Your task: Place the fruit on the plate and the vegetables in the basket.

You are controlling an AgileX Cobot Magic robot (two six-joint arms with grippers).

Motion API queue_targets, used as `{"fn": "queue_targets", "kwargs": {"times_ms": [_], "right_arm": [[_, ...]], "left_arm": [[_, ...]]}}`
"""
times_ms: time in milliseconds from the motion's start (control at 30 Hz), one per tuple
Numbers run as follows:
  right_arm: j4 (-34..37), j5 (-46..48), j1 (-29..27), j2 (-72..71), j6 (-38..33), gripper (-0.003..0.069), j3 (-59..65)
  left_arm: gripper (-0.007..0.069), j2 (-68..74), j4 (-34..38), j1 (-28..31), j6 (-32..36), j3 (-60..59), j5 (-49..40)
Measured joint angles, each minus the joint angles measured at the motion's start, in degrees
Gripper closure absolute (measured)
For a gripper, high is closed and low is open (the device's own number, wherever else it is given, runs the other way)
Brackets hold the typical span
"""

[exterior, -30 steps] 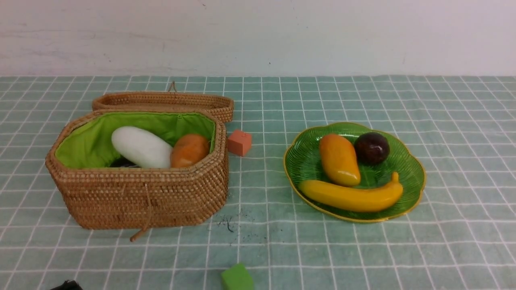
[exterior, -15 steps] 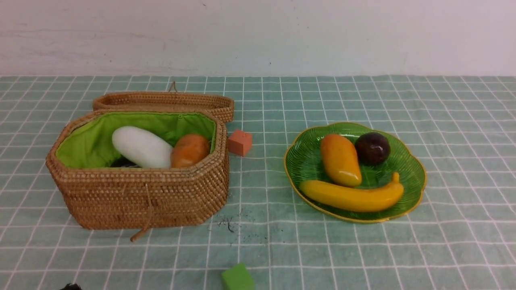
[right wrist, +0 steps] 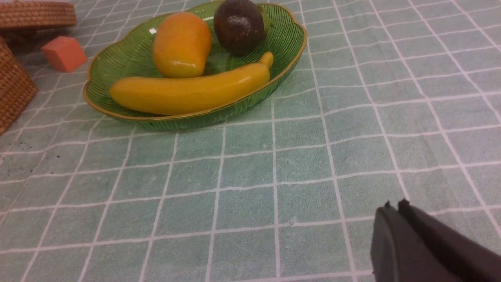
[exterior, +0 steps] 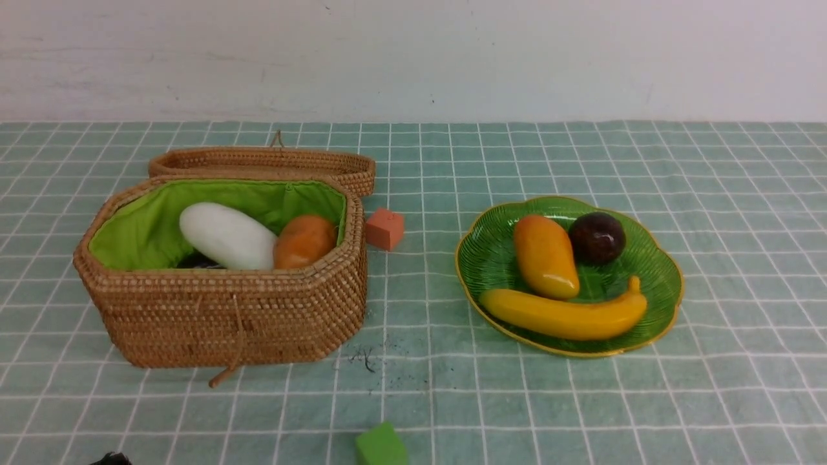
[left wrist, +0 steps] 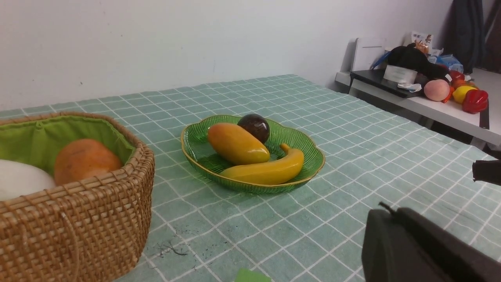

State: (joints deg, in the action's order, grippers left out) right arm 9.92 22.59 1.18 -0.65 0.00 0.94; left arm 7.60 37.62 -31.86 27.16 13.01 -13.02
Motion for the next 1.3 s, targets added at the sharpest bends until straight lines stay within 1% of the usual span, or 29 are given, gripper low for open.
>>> {"fn": "queue_targets", "kwargs": {"times_ms": [67, 100, 167, 200, 233, 267, 367, 433, 500, 600, 733, 967, 1300], "right_arm": [[0.0, 0.0, 0.0, 0.0, 0.0, 0.0662, 0.0], [0.01, 0.0, 0.0, 0.0, 0.0, 0.0661, 0.0], [0.06, 0.0, 0.0, 0.0, 0.0, 0.0659, 0.0], [0.06, 0.0, 0.0, 0.0, 0.0, 0.0659, 0.0], [0.06, 0.0, 0.0, 0.0, 0.0, 0.0659, 0.0], [0.06, 0.0, 0.0, 0.0, 0.0, 0.0658, 0.0], [0.06, 0.0, 0.0, 0.0, 0.0, 0.0655, 0.0], [0.06, 0.0, 0.0, 0.0, 0.0, 0.0653, 0.0], [0.06, 0.0, 0.0, 0.0, 0.0, 0.0653, 0.0], [0.06, 0.0, 0.0, 0.0, 0.0, 0.0651, 0.0], [0.06, 0.07, 0.0, 0.0, 0.0, 0.0647, 0.0], [0.07, 0.14, 0.0, 0.0, 0.0, 0.0637, 0.0], [0.07, 0.14, 0.0, 0.0, 0.0, 0.0633, 0.0]], "left_arm": [[0.0632, 0.0, -0.15, 0.44, -0.6, -1.4, 4.13], [0.0632, 0.0, -1.09, 2.33, -1.72, -2.44, 6.8], [0.0637, -0.47, -5.29, 7.21, -4.8, -3.51, 8.24], [0.0638, -1.08, -8.53, 11.28, -7.88, -4.04, 7.78], [0.0637, -1.78, -11.49, 13.35, -10.37, -4.25, 7.05], [0.0637, -2.66, -14.59, 16.67, -13.17, -4.48, 5.79], [0.0637, -6.52, -25.73, 23.43, -23.88, -5.34, -0.15], [0.0637, -8.05, -32.11, 26.78, -30.92, -7.18, -2.58], [0.0637, -8.12, -34.93, 27.58, -34.62, -9.51, -3.09], [0.0637, -8.12, -35.82, 27.65, -38.03, -13.37, -3.76], [0.0637, -8.12, -35.49, 27.65, -40.27, -14.64, -8.5], [0.0637, -8.12, -33.92, 27.65, -40.48, -14.77, -9.19], [0.0637, -8.12, -33.87, 27.65, -40.48, -14.77, -9.14]]}}
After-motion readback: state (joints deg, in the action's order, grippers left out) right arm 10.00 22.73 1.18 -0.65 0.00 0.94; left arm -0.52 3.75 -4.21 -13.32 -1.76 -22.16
